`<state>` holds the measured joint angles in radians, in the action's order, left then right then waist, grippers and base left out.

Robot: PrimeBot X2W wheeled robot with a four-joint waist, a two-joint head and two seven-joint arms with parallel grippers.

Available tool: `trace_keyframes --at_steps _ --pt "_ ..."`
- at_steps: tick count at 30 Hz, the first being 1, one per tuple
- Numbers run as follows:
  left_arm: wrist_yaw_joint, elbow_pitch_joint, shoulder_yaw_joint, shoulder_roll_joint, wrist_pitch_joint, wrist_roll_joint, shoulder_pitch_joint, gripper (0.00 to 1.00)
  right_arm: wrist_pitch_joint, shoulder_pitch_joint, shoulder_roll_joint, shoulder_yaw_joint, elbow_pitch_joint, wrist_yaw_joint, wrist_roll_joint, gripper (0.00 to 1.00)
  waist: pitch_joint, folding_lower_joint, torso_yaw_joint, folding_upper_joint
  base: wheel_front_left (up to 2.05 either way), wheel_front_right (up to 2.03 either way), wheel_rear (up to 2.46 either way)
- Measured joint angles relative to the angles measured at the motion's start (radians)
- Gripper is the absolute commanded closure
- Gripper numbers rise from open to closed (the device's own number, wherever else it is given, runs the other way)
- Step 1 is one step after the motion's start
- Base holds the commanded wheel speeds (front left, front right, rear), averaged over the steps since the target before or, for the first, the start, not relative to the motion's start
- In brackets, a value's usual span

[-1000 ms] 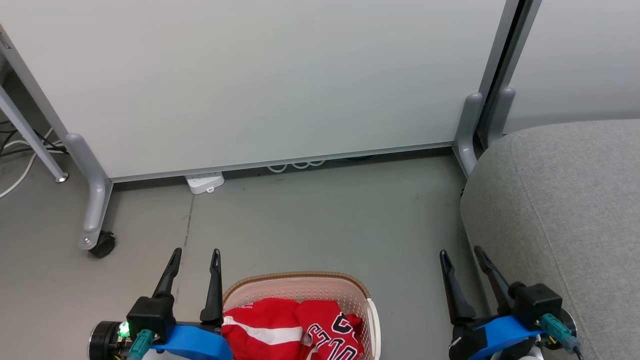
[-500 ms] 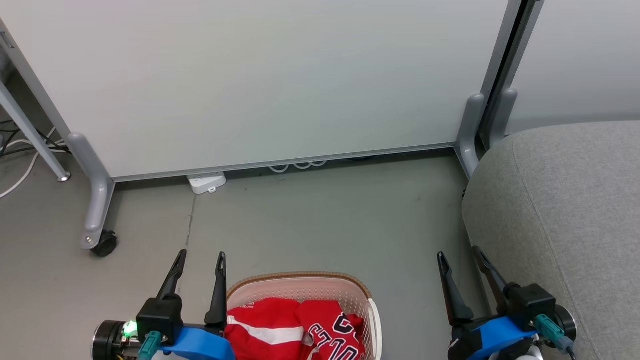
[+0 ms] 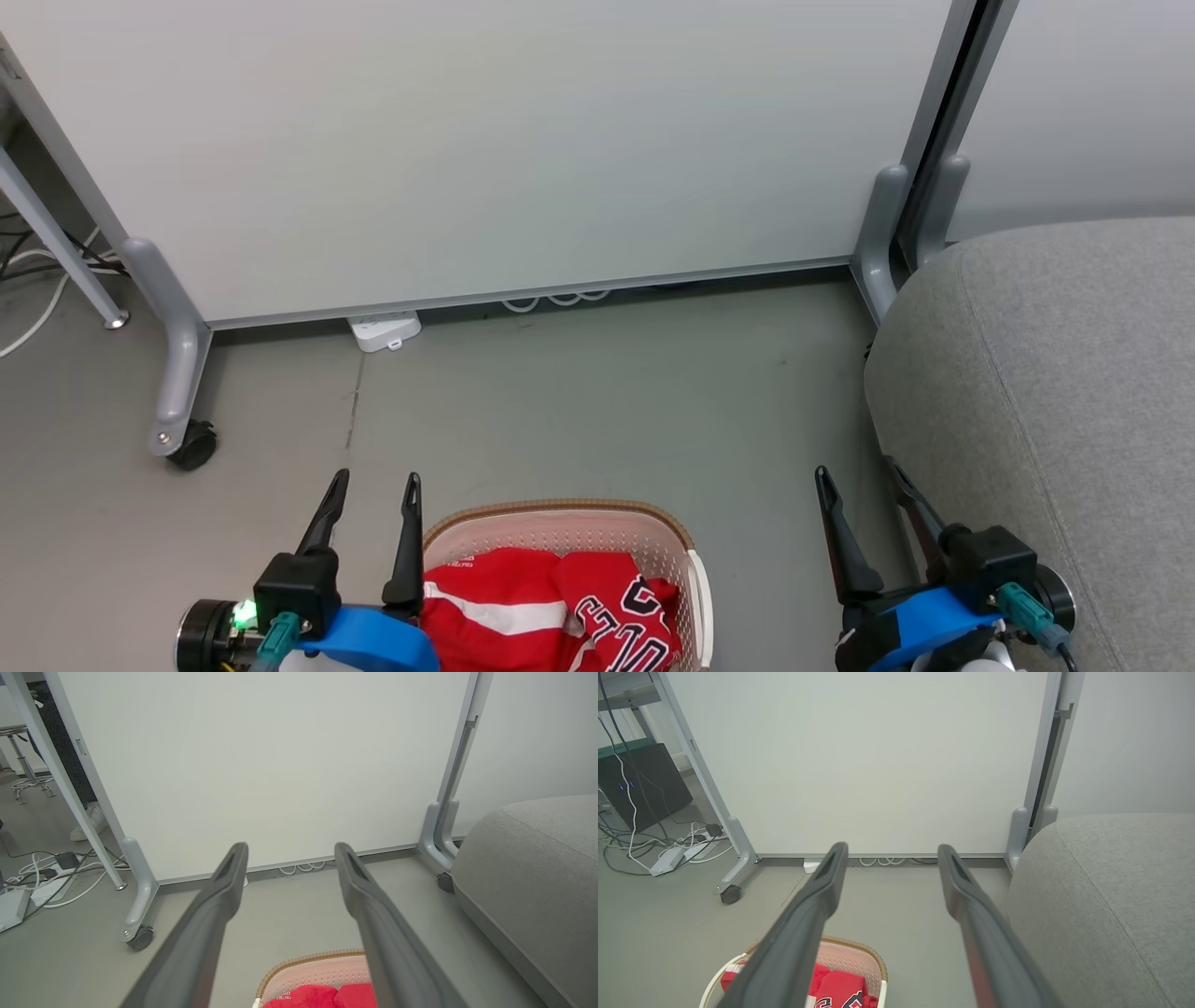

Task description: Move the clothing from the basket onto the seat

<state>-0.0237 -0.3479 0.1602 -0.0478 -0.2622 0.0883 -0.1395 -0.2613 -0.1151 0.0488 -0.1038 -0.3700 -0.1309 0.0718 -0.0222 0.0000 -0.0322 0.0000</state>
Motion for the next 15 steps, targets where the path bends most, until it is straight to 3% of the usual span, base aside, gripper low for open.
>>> trace_keyframes --at_steps 15 --pt "0.071 -0.247 0.081 0.000 0.000 0.062 -0.194 0.00 0.000 -0.093 0.000 0.001 0.027 0.000 -0.001 0.00 -0.139 0.0001 0.055 0.0000 0.00 0.00 0.00"
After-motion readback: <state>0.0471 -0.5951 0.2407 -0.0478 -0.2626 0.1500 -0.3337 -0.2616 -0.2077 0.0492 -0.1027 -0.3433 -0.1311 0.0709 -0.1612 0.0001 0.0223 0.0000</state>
